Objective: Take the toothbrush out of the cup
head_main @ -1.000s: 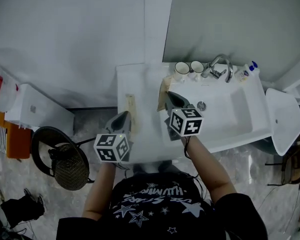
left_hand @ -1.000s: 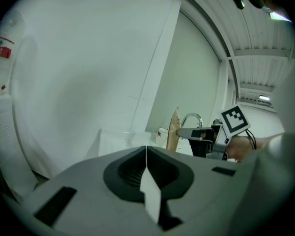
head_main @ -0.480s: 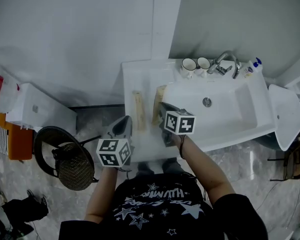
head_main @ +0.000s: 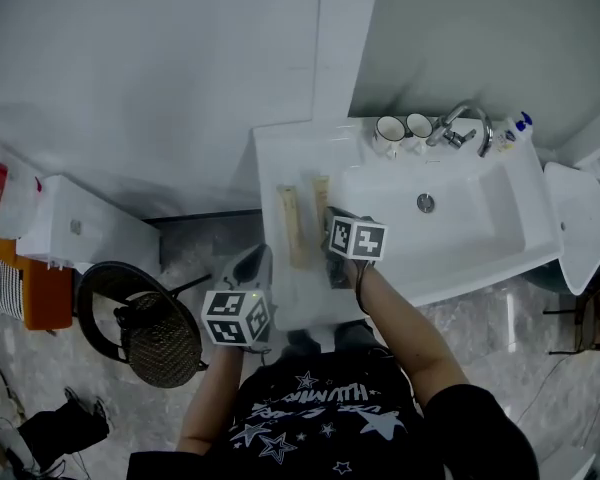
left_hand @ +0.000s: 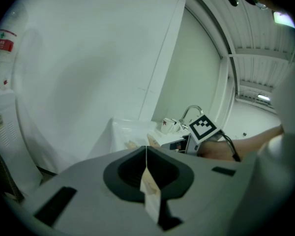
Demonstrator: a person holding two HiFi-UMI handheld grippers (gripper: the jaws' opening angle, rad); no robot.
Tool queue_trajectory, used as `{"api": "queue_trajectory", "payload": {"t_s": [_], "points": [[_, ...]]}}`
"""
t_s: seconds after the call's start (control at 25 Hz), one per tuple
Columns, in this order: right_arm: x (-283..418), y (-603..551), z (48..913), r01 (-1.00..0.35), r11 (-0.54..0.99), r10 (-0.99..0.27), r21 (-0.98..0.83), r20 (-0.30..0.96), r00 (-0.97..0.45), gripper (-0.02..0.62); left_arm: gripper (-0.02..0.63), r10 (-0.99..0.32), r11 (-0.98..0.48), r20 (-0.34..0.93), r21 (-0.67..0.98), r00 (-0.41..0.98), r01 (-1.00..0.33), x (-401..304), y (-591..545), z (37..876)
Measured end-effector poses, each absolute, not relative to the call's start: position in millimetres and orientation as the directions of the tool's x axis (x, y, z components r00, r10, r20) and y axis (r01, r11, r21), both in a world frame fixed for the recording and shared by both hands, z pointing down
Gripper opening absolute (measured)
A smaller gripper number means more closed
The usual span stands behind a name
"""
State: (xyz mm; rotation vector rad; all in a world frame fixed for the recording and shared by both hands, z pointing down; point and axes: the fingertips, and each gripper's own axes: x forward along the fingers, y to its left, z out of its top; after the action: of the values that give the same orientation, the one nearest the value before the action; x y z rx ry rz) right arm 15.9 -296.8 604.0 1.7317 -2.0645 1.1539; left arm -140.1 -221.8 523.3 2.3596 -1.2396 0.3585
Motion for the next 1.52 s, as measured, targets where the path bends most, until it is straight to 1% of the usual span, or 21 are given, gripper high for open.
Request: {"api": "queue_trajectory", "payload": {"t_s": [0.2, 0.4, 0.44, 0.48, 0.52, 0.76, 0.8, 0.92, 0.96, 1.16, 1.52], "points": [[12, -302, 614, -0.919, -0.021, -0.719, -0.394, 0.644, -0.260, 0.028, 0.020, -0.702, -0.500, 0.426, 0.275, 0.571, -0.821, -147, -221, 526], [7, -304, 614, -0.919, -0.004, -0.721, -0.395, 0.638, -0.271, 0.030, 0.020, -0.688, -0.512, 0.432, 0.280, 0.583, -0.812, -153, -217, 531], [7, -303, 612, -0.918, 0.000, -0.725, -0.396, 0.632, -0.273, 0.044, 0.020, -0.685, -0.515, 0.432, 0.282, 0.587, -0.809, -154, -216, 531], [7, -302, 609, -0.918, 0.003, -0.732, -0.396, 0.624, -0.272, 0.080, 0.019, -0.682, -0.518, 0.432, 0.285, 0.590, -0.807, -155, -215, 531], [8, -299, 605, -0.919, 0.004, -0.741, -0.395, 0.616, -0.268, 0.100, 0.020, -0.678, -0.521, 0.431, 0.288, 0.595, -0.803, -156, -213, 532], [27, -272, 576, -0.940, 0.016, -0.823, -0.340, 0.530, -0.205, 0.100, 0.020, -0.664, -0.544, 0.413, 0.304, 0.623, -0.782, -153, -207, 535], [30, -267, 571, -0.945, 0.023, -0.835, -0.325, 0.513, -0.197, 0.096, 0.020, -0.669, -0.544, 0.405, 0.304, 0.623, -0.782, -153, -207, 534], [33, -255, 556, -0.955, 0.054, -0.860, -0.290, 0.473, -0.193, 0.035, 0.019, -0.678, -0.541, 0.392, 0.305, 0.621, -0.783, -152, -207, 529], [32, -251, 552, -0.957, 0.071, -0.864, -0.280, 0.462, -0.199, 0.028, 0.020, -0.679, -0.541, 0.391, 0.307, 0.622, -0.783, -151, -206, 528], [32, -237, 536, -0.960, 0.142, -0.884, -0.239, 0.406, -0.232, 0.017, 0.020, -0.681, -0.538, 0.386, 0.314, 0.623, -0.782, -141, -194, 527], [65, -164, 514, -0.956, 0.158, -0.906, -0.247, 0.349, -0.240, 0.014, 0.020, -0.678, -0.577, 0.358, 0.282, 0.642, -0.767, -100, -131, 506]]}}
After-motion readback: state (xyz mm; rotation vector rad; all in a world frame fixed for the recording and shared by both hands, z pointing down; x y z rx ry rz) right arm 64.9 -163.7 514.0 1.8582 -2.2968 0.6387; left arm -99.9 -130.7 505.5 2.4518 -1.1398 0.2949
